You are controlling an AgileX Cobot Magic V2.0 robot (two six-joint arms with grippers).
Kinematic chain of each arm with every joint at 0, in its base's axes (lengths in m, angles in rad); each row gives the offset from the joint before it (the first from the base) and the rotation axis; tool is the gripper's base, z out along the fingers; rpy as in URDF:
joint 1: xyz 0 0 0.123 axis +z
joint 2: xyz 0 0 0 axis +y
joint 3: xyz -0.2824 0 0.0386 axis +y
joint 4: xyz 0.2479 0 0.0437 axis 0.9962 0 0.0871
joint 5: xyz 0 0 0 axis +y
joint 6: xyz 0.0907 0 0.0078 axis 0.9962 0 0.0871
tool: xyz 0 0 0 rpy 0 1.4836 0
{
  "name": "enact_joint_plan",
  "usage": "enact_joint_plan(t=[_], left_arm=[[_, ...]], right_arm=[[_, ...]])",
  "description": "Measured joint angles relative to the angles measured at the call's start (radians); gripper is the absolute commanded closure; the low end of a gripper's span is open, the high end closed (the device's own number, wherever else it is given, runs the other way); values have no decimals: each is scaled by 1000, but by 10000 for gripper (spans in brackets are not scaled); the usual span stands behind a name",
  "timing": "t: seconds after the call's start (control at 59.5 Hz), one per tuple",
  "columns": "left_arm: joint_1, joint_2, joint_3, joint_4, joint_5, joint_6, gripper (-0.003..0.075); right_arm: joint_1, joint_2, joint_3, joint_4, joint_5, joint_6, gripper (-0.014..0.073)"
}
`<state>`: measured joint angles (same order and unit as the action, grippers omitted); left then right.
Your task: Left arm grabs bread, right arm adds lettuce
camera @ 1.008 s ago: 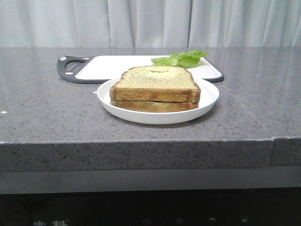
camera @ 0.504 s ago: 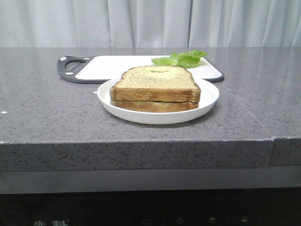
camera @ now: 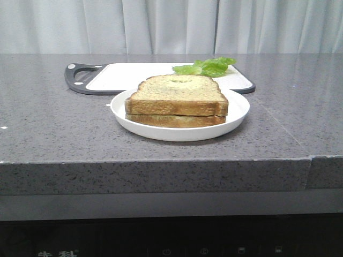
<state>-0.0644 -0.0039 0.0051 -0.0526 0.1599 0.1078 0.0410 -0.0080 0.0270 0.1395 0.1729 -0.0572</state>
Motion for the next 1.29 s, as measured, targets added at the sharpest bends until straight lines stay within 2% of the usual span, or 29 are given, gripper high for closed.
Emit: enact_joint_plan(t=[0.134,0.252,0.386,0.504,0.705,0.756,0.806,0.856,0.907,0.957,1.024,1.092,1.293], left_arm=[[0,0,-10,0,-39,-9,741],[0,2,-101,0,25,-20,741],[0,83,-308,0,133,-20,741],[0,234,-472,0,200,-20,741],[0,434,-597,0,229,-22,734],[0,443,-602,0,233,-22,696],[0,445,-604,0,235,-22,608],[0,445,-604,0,235,-22,470],[0,445,-604,0,235,-22,302],[0,445,-604,0,235,-22,175],[0,447,-604,0,235,-22,71],[0,447,-604,-15,232,-22,47],[-2,474,-623,-145,242,-22,48]], right_arm=[[0,0,0,13,-39,0,655],[-2,0,-44,16,-11,0,655],[-2,10,-214,16,86,0,655],[-2,118,-381,12,157,0,655],[-2,341,-578,8,208,0,654],[-2,368,-593,8,210,0,641],[-2,381,-600,8,210,0,592],[-2,386,-600,8,214,0,488],[-2,388,-600,8,218,0,358],[-2,388,-600,8,218,0,214],[-2,388,-600,8,218,0,32],[-2,388,-600,8,218,0,-66],[-2,388,-600,8,218,0,-56]])
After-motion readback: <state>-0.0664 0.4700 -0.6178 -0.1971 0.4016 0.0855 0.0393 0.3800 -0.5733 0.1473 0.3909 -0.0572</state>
